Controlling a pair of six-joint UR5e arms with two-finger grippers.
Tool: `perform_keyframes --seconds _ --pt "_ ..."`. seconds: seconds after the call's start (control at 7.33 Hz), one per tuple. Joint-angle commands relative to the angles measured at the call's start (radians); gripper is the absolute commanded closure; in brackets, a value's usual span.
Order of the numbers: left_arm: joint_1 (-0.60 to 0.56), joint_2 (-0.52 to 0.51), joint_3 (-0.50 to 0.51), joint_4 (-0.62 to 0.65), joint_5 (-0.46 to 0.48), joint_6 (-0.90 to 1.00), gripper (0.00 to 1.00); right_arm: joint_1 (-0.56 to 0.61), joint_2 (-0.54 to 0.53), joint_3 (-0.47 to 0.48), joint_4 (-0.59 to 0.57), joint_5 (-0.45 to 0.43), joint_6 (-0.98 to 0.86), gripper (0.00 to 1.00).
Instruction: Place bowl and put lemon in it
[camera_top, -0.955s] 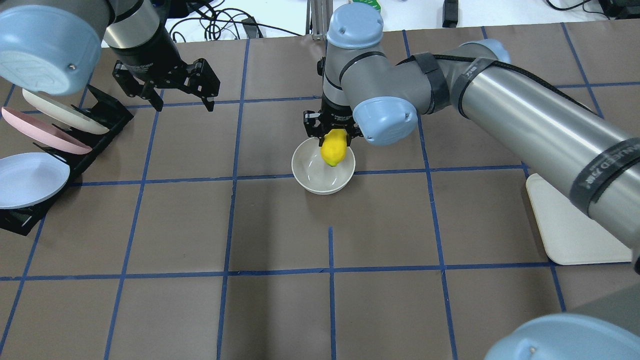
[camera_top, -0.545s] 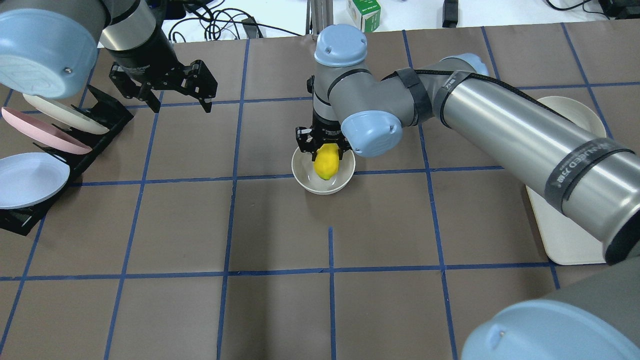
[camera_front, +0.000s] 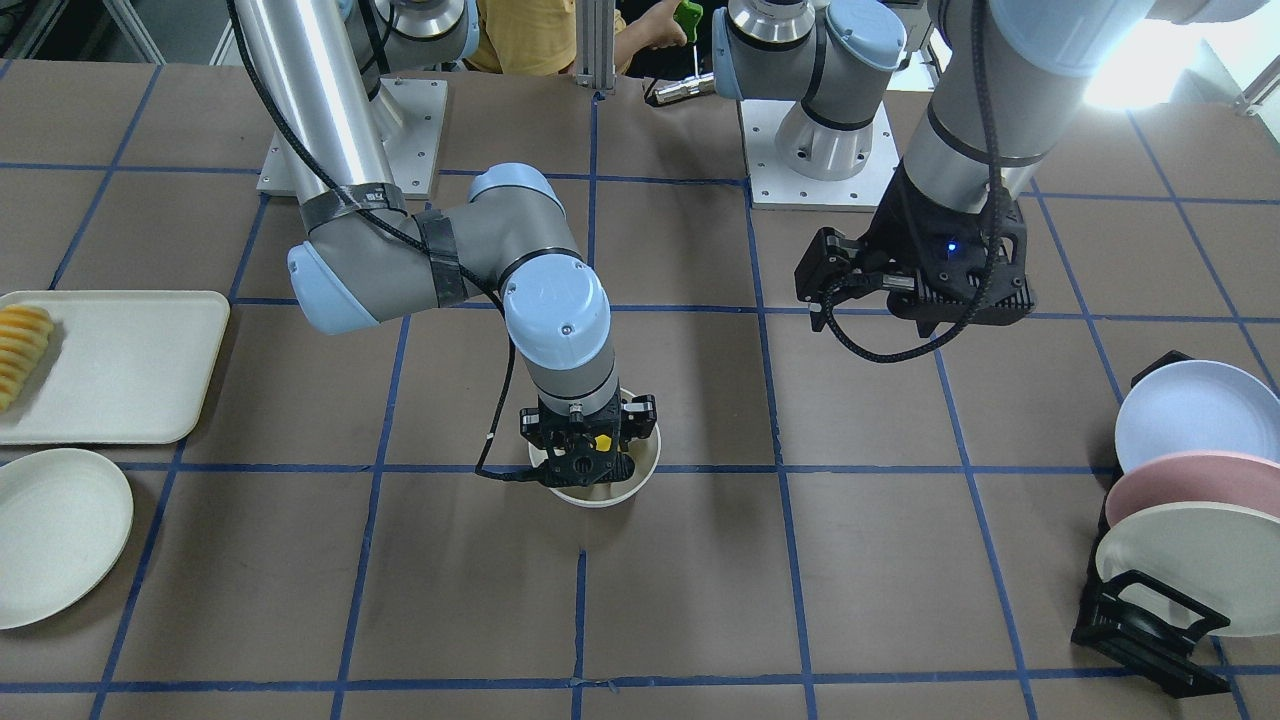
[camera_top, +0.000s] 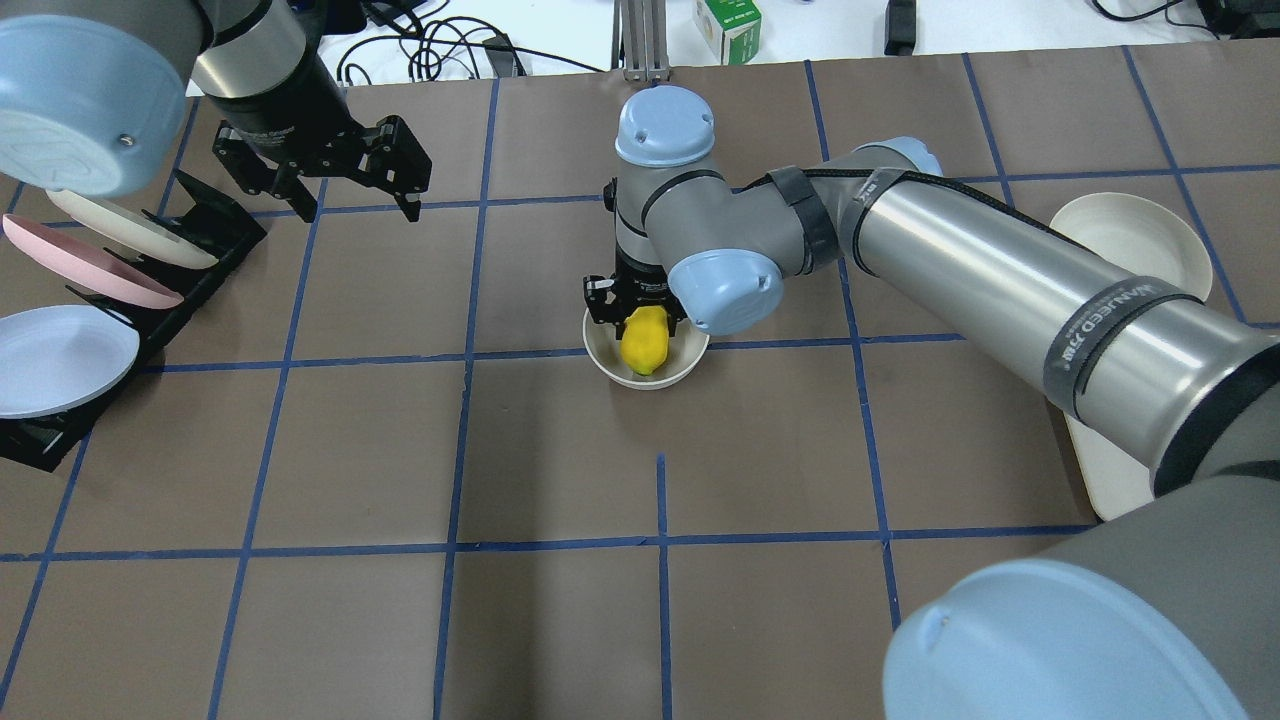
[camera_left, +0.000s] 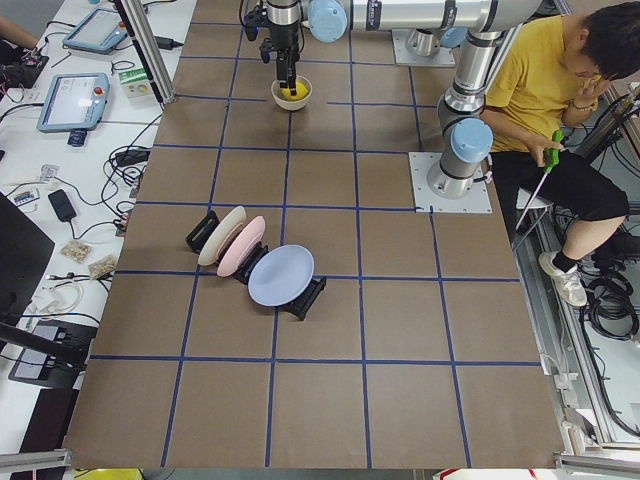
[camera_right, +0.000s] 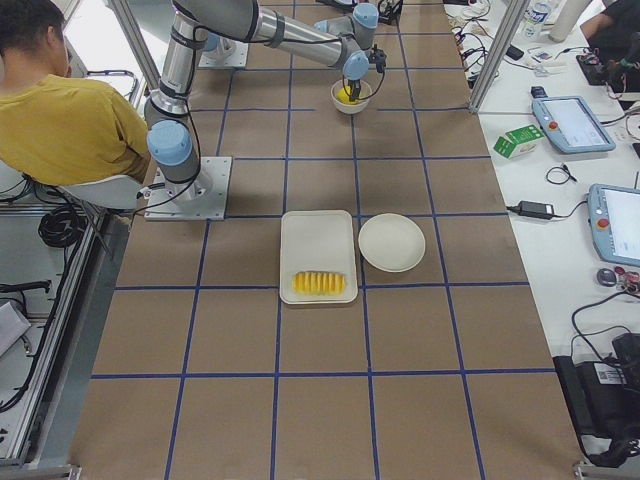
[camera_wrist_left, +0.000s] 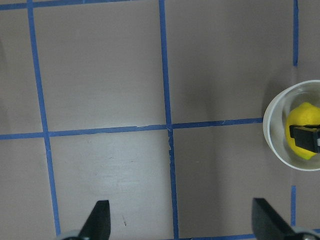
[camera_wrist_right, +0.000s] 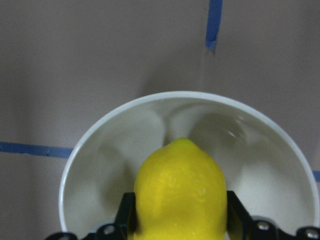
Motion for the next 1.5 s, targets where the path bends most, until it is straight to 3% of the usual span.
perform_keyframes --seconds 0.0,0.27,0.55,0.82,0.95,1.09,1.36 --pt "-0.009 0.002 0.0 -0.003 0.0 -0.005 0.0 -0.002 -0.007 0.003 -0.018 -0.015 0.007 0.0" --pt "-0.009 0.034 -0.012 -0.074 0.004 0.009 0.0 -0.028 -0.076 -0.005 0.019 -0.013 0.002 0.0" --pt "-0.009 0.056 -0.006 -0.081 0.0 0.009 0.0 -0.199 -0.238 0.0 0.245 -0.013 -0.016 0.0" --pt "-0.003 0.065 -0.012 -0.075 0.006 0.011 0.0 -0.334 -0.403 0.015 0.382 -0.024 -0.135 0.0" --pt "-0.005 0.063 0.0 -0.07 -0.002 0.011 0.0 -0.368 -0.462 0.02 0.48 -0.036 -0.165 0.0" --pt "-0.008 0.063 -0.009 -0.07 -0.004 0.011 0.0 -0.397 -0.525 0.02 0.534 -0.115 -0.21 0.0" --pt "-0.009 0.067 -0.011 -0.072 -0.004 0.011 0.0 -0.401 -0.584 0.018 0.613 -0.128 -0.203 0.0"
